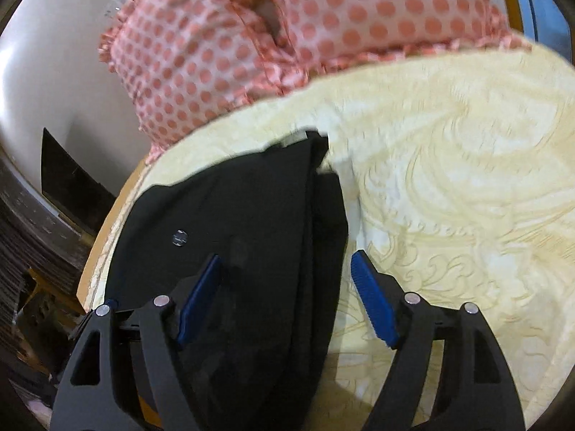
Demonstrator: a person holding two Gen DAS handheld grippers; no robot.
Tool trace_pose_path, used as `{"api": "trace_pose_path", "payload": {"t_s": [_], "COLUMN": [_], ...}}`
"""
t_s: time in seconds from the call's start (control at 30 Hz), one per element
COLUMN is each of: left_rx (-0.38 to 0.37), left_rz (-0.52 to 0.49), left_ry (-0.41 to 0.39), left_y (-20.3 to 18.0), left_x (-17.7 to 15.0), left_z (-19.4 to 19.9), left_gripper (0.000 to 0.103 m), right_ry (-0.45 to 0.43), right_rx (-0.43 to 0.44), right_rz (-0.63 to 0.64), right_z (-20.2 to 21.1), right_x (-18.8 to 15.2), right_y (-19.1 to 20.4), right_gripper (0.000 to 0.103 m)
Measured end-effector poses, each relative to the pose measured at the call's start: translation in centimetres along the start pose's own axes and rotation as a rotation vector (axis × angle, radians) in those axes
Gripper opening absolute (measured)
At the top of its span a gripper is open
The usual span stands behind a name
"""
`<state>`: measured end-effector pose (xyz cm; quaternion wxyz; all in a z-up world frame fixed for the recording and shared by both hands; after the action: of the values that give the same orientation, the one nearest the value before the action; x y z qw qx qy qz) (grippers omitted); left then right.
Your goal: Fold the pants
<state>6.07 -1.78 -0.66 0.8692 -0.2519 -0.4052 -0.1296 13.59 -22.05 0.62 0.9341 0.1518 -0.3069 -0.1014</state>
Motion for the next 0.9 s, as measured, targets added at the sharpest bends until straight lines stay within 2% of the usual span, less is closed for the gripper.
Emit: {"api": "trace_pose_path", "payload": {"t_s": [0.03,0.07,0.17,0.27,0.33,0.47,0.5,0.53,0.57,0.6,0.7,0.8,0.9], "left_rx": [-0.006,-0.018,-0.058,-0.086,-0.059,-0.02,-0.025,-0.033,-0.051,-0.059,-0.074,-0.07,-0.056], "left_rz": [0.004,0.018,0.081,0.158,0.204,0.281,0.3,0.325,0.353,0.365,0.38,0.355,0.34], "left_ry": [0.001,0.002,-0.018,-0.079,-0.096,-0.033,-0.013,0.008,0.036,0.051,0.102,0.13,0.148], "left_y": [0.1,0.2,1.0,2.8,4.5,7.8,8.3,8.8,9.3,9.6,9.7,9.3,9.1], "left_x": [0.1,0.3,1.5,3.5,4.8,6.2,6.2,6.2,6.2,6.2,6.1,6.1,6.4], "left_z": [0.1,0.3,1.3,2.9,3.5,2.4,2.0,1.5,0.8,0.4,-0.9,-1.8,-2.3], "left_gripper": [0.1,0.1,0.1,0.1,0.099,0.096,0.093,0.091,0.088,0.085,0.079,0.078,0.073], "right_ry": [0.006,0.002,-0.013,-0.01,-0.004,-0.018,-0.021,-0.026,-0.035,-0.054,-0.07,-0.04,-0.017], "right_rx": [0.0,0.011,0.009,0.011,0.022,0.03,0.036,0.062,0.074,0.081,0.071,0.083,0.07], "right_rz": [0.013,0.028,0.085,0.08,0.039,0.036,0.046,0.056,0.064,0.087,0.118,0.072,0.039], "right_z": [0.0,0.0,0.3,0.0,-0.3,-0.6,-0.5,-0.3,-0.1,0.4,0.6,0.0,-0.5], "right_x": [-0.2,-0.3,-0.7,-0.6,-0.2,0.0,0.0,-0.1,0.0,-0.1,-0.1,-0.1,0.0], "right_y": [0.2,0.5,1.4,1.2,0.6,0.6,0.8,1.1,1.4,1.9,2.2,1.5,1.0], "right_gripper": [0.075,0.069,0.057,0.057,0.058,0.058,0.053,0.038,0.028,0.026,0.024,0.025,0.037]}}
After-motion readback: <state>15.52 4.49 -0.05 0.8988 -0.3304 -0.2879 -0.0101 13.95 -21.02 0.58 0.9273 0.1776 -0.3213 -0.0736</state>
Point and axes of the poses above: each gripper's, at about its wrist camera, not at the fingertips, and z roughly against the way its jaws point, y to its left, x to its top, the point moved 6 cm from there along -z, roughly the way its jaws point, and after that the axes turned 10 degrees about -x, right-handed, at the moved point
